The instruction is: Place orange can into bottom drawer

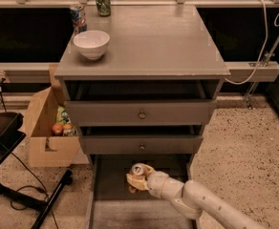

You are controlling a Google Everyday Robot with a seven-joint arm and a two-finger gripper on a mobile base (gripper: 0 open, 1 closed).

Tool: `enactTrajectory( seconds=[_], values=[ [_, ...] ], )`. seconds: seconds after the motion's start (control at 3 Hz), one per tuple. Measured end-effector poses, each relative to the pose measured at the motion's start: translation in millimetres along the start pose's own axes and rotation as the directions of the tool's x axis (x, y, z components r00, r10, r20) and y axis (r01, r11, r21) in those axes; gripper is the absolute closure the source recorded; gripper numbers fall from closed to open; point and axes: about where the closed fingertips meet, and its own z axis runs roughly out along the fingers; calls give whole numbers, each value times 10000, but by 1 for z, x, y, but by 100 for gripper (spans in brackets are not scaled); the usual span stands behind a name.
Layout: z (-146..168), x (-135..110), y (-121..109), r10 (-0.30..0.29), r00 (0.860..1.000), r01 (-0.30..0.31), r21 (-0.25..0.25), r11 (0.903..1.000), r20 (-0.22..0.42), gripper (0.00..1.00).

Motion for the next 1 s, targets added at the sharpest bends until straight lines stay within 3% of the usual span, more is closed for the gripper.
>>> enactTrajectory(
  seconds=[0.33, 0.67, 1.0],
  values=[
    [2, 5, 3, 109, 9999, -109, -43, 9999, 10, 100],
    [35, 28, 6, 27, 10000, -20, -654, 9979, 96, 100],
    [94, 73, 28, -744, 9965, 807, -1964, 9772, 389, 100]
  ],
)
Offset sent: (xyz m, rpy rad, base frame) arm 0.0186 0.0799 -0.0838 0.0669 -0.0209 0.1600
